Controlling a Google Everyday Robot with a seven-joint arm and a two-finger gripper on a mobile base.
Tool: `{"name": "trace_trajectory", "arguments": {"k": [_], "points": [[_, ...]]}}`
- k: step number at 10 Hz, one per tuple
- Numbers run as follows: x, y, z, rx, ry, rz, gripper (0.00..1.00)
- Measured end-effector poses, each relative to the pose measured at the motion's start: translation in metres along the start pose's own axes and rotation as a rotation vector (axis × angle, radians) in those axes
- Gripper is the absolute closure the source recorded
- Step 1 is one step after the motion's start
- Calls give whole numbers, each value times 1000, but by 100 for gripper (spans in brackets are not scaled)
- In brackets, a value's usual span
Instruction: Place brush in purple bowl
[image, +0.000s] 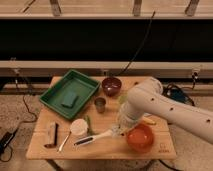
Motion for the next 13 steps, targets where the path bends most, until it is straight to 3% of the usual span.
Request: {"name": "trace_trajectory", "arguments": {"k": [7, 13], "points": [[32, -121, -18, 71, 76, 78, 100], [54, -148, -51, 134, 97, 148, 100]]}}
